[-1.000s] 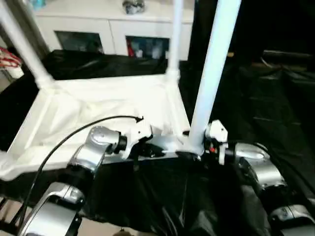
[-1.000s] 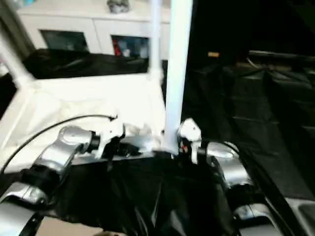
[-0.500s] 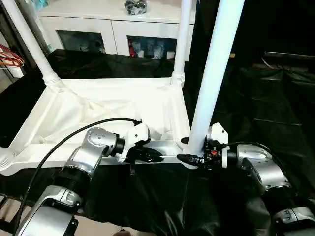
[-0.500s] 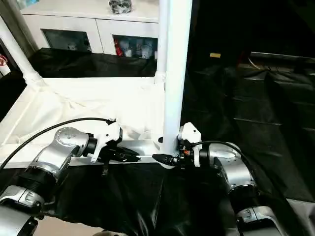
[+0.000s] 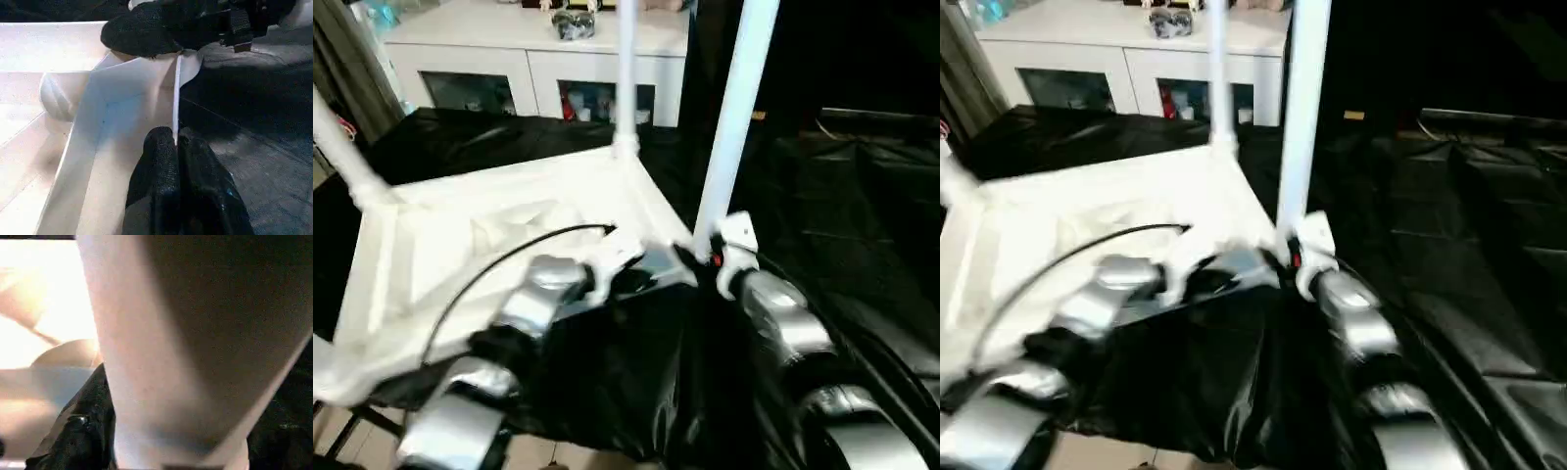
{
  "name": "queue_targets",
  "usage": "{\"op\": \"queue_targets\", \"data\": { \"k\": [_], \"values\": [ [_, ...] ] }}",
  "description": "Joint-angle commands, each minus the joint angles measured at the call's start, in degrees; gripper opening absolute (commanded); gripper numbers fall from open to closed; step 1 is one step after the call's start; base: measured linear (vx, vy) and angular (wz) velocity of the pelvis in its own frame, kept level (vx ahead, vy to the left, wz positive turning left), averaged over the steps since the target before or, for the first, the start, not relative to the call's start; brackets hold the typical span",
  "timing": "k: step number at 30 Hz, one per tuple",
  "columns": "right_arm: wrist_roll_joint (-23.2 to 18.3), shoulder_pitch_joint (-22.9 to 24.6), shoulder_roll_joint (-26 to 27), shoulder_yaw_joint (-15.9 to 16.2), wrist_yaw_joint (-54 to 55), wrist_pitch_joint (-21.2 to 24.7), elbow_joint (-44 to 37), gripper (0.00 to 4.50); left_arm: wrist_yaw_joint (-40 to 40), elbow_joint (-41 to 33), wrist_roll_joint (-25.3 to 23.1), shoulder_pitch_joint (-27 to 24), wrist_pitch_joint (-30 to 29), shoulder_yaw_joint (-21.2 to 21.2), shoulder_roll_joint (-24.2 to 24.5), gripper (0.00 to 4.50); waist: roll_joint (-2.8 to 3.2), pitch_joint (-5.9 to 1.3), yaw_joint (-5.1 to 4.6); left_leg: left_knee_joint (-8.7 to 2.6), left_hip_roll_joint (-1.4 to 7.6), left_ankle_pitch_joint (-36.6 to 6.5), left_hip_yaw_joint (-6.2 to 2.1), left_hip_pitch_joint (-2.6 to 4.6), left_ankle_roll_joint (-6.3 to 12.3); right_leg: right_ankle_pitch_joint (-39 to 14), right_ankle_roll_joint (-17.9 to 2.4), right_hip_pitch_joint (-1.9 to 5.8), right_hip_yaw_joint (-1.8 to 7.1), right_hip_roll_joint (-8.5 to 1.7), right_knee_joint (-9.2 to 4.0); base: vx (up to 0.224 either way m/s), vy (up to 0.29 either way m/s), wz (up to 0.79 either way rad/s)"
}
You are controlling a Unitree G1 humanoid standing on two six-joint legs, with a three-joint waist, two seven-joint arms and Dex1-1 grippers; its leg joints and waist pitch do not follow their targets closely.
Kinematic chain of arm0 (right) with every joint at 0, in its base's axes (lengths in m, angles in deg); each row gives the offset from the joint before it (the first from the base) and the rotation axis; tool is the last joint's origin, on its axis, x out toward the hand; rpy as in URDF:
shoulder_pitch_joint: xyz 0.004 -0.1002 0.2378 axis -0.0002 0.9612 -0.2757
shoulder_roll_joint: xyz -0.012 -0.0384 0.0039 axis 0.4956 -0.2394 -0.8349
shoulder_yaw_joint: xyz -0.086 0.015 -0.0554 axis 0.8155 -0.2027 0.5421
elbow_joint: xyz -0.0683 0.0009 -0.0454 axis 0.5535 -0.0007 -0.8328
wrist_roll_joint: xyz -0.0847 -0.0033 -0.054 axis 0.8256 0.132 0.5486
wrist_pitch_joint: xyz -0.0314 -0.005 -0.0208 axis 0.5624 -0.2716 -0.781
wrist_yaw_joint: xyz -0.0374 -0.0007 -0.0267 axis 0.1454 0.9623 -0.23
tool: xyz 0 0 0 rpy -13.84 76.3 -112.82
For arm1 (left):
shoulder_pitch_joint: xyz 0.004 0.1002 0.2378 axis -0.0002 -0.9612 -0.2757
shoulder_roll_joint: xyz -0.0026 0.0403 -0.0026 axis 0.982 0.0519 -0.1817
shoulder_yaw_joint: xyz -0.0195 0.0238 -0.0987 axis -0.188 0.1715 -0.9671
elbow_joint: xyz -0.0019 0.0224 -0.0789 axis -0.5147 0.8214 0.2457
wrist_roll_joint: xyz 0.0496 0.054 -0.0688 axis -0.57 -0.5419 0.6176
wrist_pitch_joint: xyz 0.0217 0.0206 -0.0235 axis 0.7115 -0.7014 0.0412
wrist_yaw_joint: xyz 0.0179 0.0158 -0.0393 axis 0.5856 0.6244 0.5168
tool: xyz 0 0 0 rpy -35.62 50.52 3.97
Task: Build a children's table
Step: Rotate leg to tighten
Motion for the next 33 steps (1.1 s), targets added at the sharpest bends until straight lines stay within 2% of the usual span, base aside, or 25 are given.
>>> {"op": "queue_targets", "data": {
  "k": [1, 2, 5, 8, 10, 13, 15, 17, 19, 24, 29, 33],
  "values": [
    [1.4, 1.5, 6.6, 5.3, -4.9, 0.3, 3.1, 3.07, 4.9, -0.6, 0.8, 3.0, 1.3, -0.8, -3.4, 0.00, -0.47, -2.55, 0.17, -4.11, 0.77, -17.0, -0.29, -0.14, 1.44, -22.3, -8.4, 2.01, 2.15, -2.97, -5.98, 0.000, 0.000, 0.00],
    [0.7, 1.5, 6.8, 4.8, -6.2, -0.1, 2.8, 3.42, 4.4, -0.7, 0.9, 2.9, 1.4, -0.7, -3.3, 0.00, -0.54, -2.54, 0.17, -4.16, 0.80, -16.4, -0.31, -0.34, 1.79, -21.5, -8.6, 2.20, 2.07, -2.94, -5.88, 0.000, 0.000, 0.00],
    [-0.2, 1.7, 6.2, 4.7, -9.2, -0.5, 1.9, 3.47, 2.2, -1.4, 1.4, 2.4, 2.1, -0.5, -2.5, 0.00, -0.50, -2.73, 0.23, -4.03, 0.88, -14.4, -0.23, -0.53, 2.43, -17.0, -9.9, 2.45, 2.13, -2.86, -5.36, 0.000, 0.000, 0.00],
    [0.1, 1.6, 4.7, 5.3, -12.3, -2.2, 2.0, 3.92, -1.4, -2.2, 2.2, 1.6, 3.8, 0.0, -1.4, 0.00, -0.45, -2.80, 0.31, -3.94, 0.89, -13.8, -0.17, -0.51, 2.98, -15.5, -10.8, 2.54, 2.10, -2.94, -5.23, 0.000, 0.000, 0.00],
    [0.0, 1.8, 3.7, 5.6, -14.6, -3.0, 1.7, 3.95, -3.6, -3.0, 2.8, 1.1, 4.3, 0.2, -0.7, 0.00, -0.40, -2.81, 0.26, -3.88, 0.90, -13.2, -0.14, -0.69, 3.25, -14.4, -11.2, 2.67, 2.13, -3.00, -5.10, 0.000, 0.000, 0.00],
    [-1.7, 3.4, -0.2, 7.1, -25.4, -4.2, -1.7, 3.95, -10.9, -5.7, 4.5, -0.6, 4.9, 0.7, 2.4, 0.00, -0.49, -2.88, 0.31, -3.77, 1.01, -12.7, -0.13, -0.81, 4.27, -13.2, -11.7, 2.94, 2.01, -2.98, -4.93, 0.000, 0.000, 0.00],
    [-2.7, 4.5, -2.1, 8.0, -30.8, -4.3, -3.9, 3.95, -13.8, -6.5, 5.1, -1.1, 4.9, 1.0, 3.7, 0.00, -0.48, -3.04, 0.47, -3.44, 1.12, -10.1, -0.01, -1.10, 5.44, -8.5, -12.8, 3.11, 1.99, -2.72, -4.34, 0.000, 0.000, 0.00],
    [-3.9, 6.1, -4.8, 9.2, -38.2, -3.3, -7.0, 3.95, -17.2, -7.3, 5.7, -1.5, 4.9, 1.1, 5.5, 0.00, -0.61, -3.17, 0.55, -3.26, 1.18, -9.0, 0.09, -0.84, 6.12, -6.0, -14.0, 3.08, 1.86, -2.56, -4.04, 0.000, 0.000, 0.00],
    [-4.3, 6.7, -5.6, 9.6, -40.7, -2.9, -8.0, 3.95, -18.4, -7.4, 5.8, -1.6, 4.9, 1.2, 6.2, 0.00, -0.39, -3.25, 0.80, -3.03, 1.32, -7.6, 0.09, -1.03, 6.96, -3.0, -15.2, 3.06, 1.88, -2.62, -3.56, 0.000, 0.000, 0.00],
    [-5.1, 9.1, -10.1, 11.8, -50.6, -1.7, -12.2, 3.95, -23.5, -8.1, 6.5, -2.1, 4.3, 1.2, 9.4, 0.00, -0.42, -3.20, 1.41, -3.00, 1.49, -9.1, 0.20, -0.62, 6.87, -2.9, -16.2, 2.84, 1.96, -2.74, -3.52, 0.000, 0.000, 0.00],
    [-5.9, 10.6, -11.4, 13.0, -54.7, 1.2, -15.4, 3.52, -26.4, -9.4, 7.3, -2.9, 3.4, 1.4, 10.6, 0.00, -0.60, -3.08, 1.65, -3.14, 1.50, -9.5, 0.17, -0.58, 6.06, -4.7, -15.7, 2.93, 2.00, -2.83, -3.67, 0.000, 0.000, 0.00],
    [-5.7, 10.8, -11.2, 13.0, -54.7, 1.6, -15.8, 3.23, -26.6, -9.2, 7.4, -3.0, 3.7, 1.4, 10.6, 0.00, -0.58, -3.09, 1.66, -3.15, 1.45, -9.4, 0.18, -0.55, 5.52, -5.8, -15.2, 2.87, 2.04, -2.87, -3.77, 0.000, 0.000, 0.00]
  ]
}}
